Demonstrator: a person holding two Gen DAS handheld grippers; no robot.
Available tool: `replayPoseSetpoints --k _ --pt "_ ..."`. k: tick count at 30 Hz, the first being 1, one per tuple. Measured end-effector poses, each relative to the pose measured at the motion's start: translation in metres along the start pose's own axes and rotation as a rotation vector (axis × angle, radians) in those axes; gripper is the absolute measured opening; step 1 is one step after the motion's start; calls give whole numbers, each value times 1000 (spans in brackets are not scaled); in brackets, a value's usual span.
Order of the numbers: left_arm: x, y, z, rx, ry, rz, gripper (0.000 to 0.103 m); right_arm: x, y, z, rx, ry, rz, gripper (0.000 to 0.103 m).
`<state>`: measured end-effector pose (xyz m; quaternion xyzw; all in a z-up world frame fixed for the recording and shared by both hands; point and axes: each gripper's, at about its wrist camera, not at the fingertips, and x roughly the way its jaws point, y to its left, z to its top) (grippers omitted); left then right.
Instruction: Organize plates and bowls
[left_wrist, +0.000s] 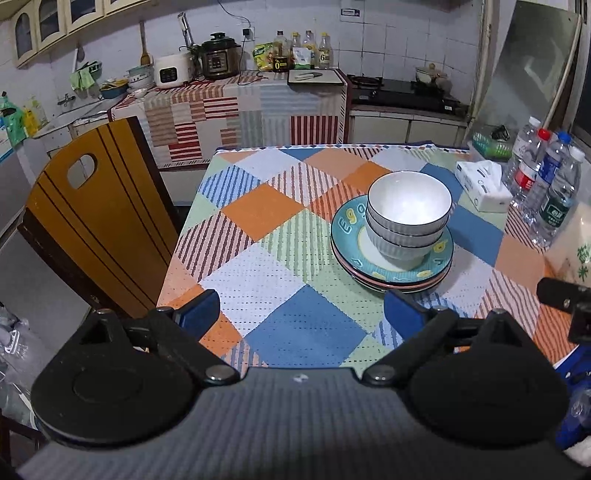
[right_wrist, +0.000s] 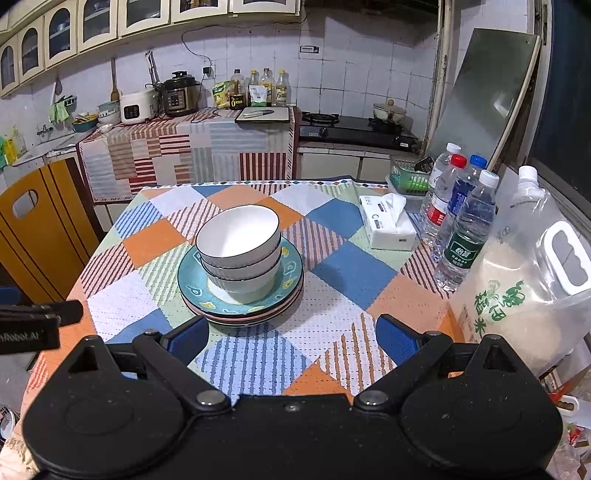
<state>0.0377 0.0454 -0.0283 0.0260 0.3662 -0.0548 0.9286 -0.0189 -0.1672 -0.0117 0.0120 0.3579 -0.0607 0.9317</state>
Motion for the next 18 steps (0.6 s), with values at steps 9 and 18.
replayPoseSetpoints --k 9,18 --pt "5 0 -1 -7 26 -3 96 2 2 -1 -10 7 -3 99" --pt "4 0 -3 1 26 -12 97 3 3 -2 -11 9 -10 99"
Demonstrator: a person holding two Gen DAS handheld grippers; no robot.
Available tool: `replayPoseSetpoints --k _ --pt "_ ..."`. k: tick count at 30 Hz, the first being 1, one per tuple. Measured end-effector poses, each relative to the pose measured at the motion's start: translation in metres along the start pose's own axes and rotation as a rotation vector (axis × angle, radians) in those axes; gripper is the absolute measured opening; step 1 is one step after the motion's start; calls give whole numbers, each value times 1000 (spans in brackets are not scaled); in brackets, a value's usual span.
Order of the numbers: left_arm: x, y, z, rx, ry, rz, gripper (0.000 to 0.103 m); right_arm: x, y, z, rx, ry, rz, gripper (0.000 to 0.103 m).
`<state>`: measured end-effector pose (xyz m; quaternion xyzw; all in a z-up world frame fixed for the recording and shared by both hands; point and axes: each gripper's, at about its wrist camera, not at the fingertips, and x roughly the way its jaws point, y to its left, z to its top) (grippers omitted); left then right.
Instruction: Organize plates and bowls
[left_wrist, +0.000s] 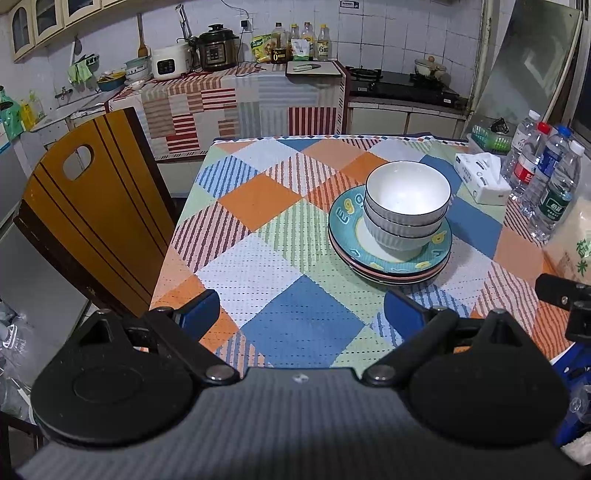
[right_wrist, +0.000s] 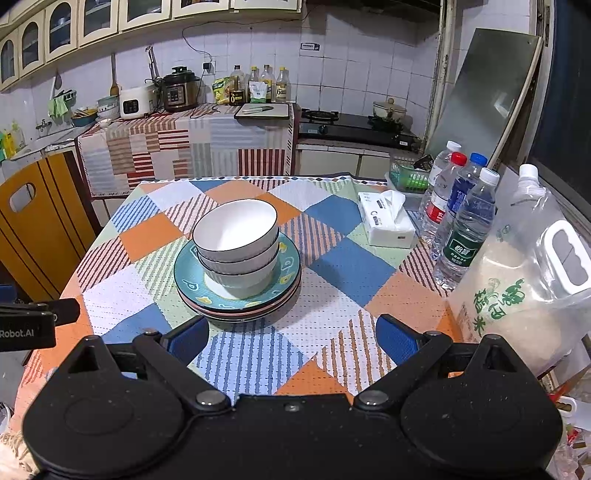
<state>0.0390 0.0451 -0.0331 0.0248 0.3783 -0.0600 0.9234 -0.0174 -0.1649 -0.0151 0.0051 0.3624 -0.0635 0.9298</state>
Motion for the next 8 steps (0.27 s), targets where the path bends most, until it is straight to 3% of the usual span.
replayPoseSetpoints --k 8 --pt "-1 1 1 2 -10 7 99 0 0 0 -1 1 -1 99"
